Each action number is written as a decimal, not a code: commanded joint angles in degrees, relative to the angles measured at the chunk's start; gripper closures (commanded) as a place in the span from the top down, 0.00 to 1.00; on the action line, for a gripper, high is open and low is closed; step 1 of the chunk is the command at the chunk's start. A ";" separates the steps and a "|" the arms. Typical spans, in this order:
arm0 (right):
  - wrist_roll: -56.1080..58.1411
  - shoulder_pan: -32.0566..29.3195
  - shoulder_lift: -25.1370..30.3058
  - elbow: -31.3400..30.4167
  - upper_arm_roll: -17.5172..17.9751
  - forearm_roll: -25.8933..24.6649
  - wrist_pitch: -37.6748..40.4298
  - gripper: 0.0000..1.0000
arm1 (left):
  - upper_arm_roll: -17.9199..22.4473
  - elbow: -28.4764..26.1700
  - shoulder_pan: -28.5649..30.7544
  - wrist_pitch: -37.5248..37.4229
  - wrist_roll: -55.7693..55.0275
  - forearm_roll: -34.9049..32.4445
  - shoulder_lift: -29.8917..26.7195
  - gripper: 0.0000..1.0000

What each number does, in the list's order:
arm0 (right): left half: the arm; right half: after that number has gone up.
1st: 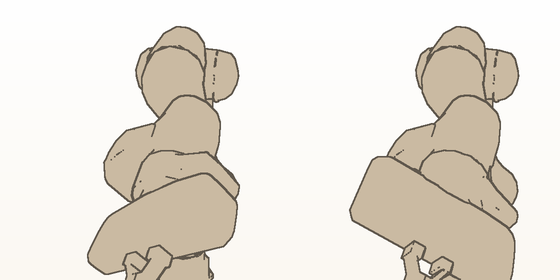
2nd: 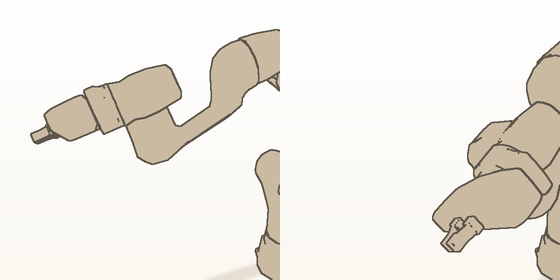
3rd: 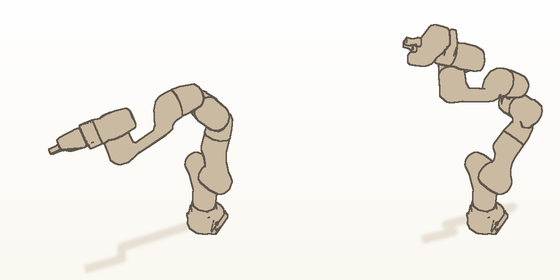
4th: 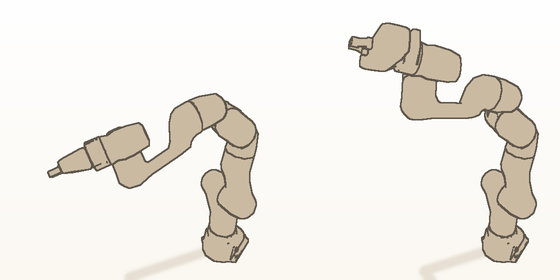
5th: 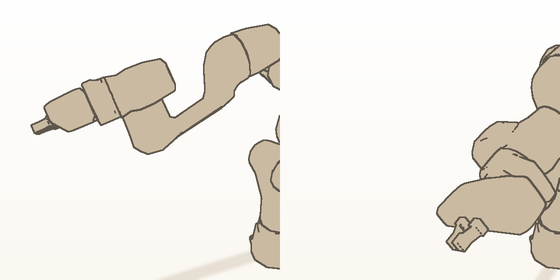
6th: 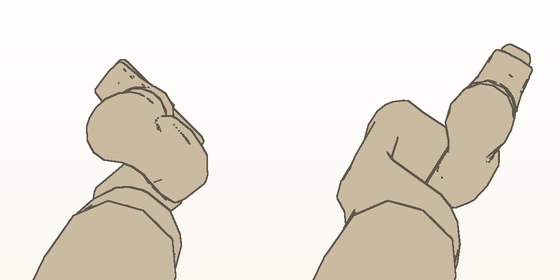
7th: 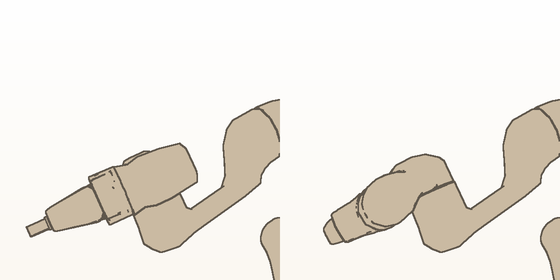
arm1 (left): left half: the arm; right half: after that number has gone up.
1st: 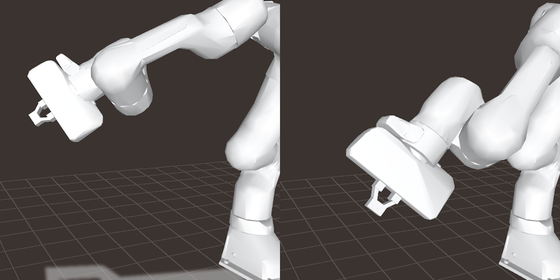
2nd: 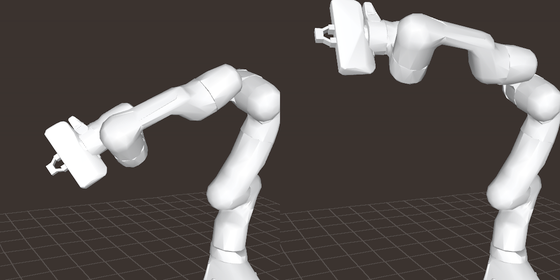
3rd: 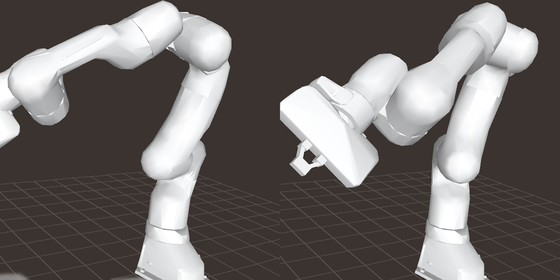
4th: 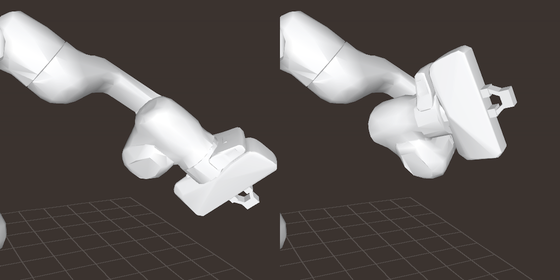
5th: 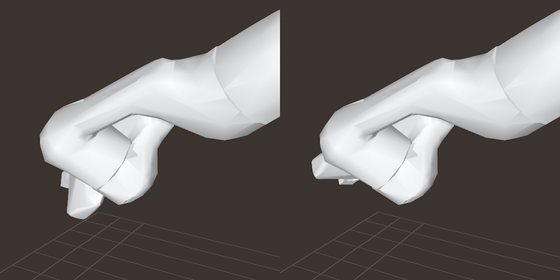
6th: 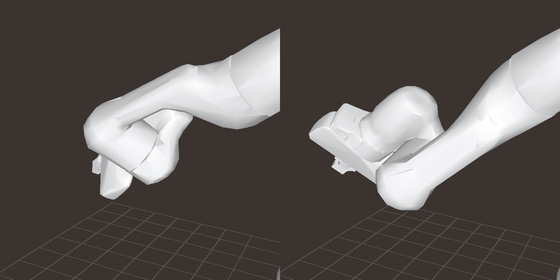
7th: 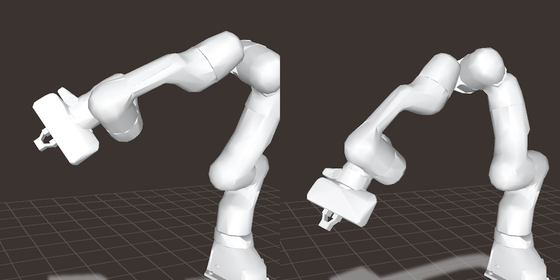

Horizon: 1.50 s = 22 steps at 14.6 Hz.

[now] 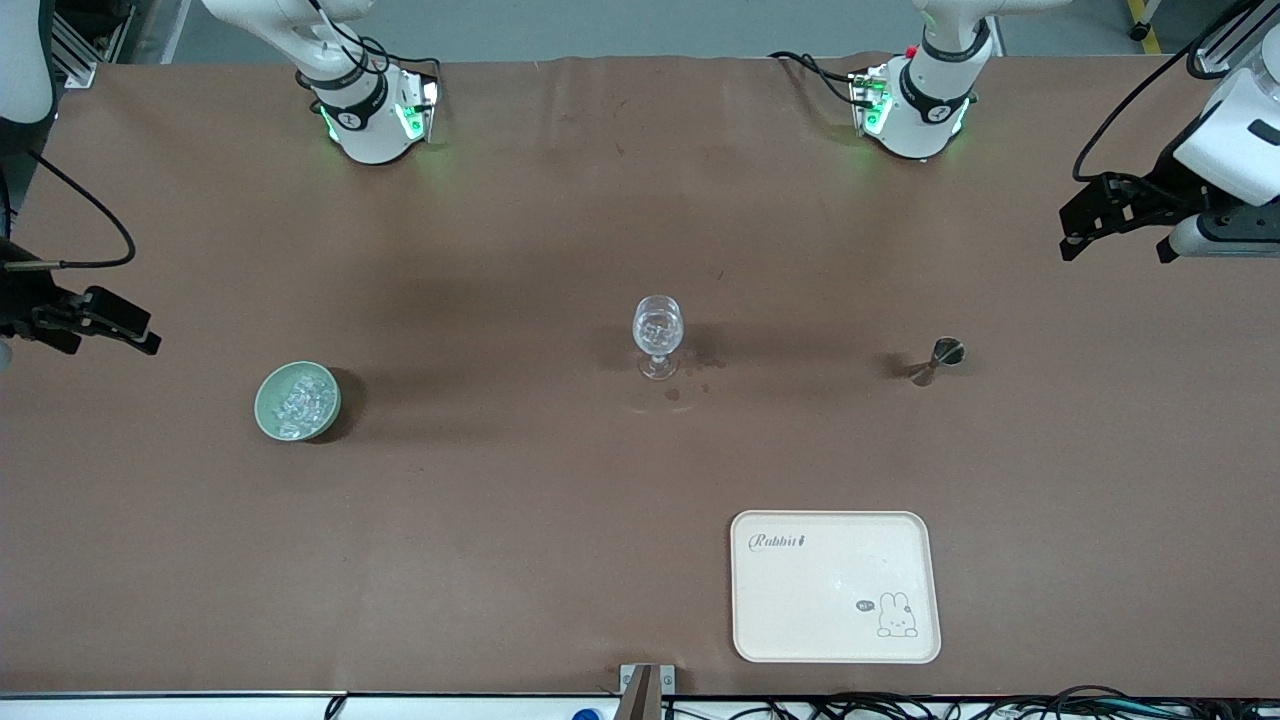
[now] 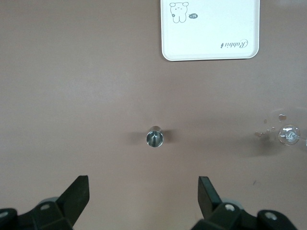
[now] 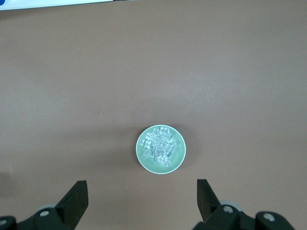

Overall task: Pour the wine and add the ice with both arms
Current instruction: 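Reach the right gripper to the bowl while the left gripper reaches the jigger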

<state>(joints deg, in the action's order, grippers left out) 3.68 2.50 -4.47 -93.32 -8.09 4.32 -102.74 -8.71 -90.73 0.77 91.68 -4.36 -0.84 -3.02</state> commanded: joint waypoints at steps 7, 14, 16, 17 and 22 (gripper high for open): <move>0.10 -0.13 -0.19 0.15 0.09 1.04 -0.54 1.00 | 0.28 0.11 1.33 0.16 0.93 -1.44 4.06 1.00; 0.27 0.04 -2.91 -1.16 0.09 0.95 -3.16 1.00 | 0.28 -0.59 9.23 3.32 -5.29 3.81 15.30 1.00; 0.27 0.31 -4.31 -2.48 0.18 0.95 -4.75 1.00 | 0.28 -0.68 11.35 4.29 -12.04 7.85 18.30 1.00; 0.36 0.31 -5.36 -2.66 0.18 0.95 -5.28 1.00 | 0.28 -0.42 11.62 4.38 -16.86 9.44 19.70 1.00; 0.27 0.22 -8.01 -8.61 0.09 0.87 -12.55 1.00 | 0.28 -0.06 13.02 6.85 -21.13 10.25 23.40 1.00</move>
<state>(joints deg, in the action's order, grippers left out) 3.68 2.77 -13.11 -97.77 -7.94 4.32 -111.71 -8.04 -91.68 13.37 98.21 -24.34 9.18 19.74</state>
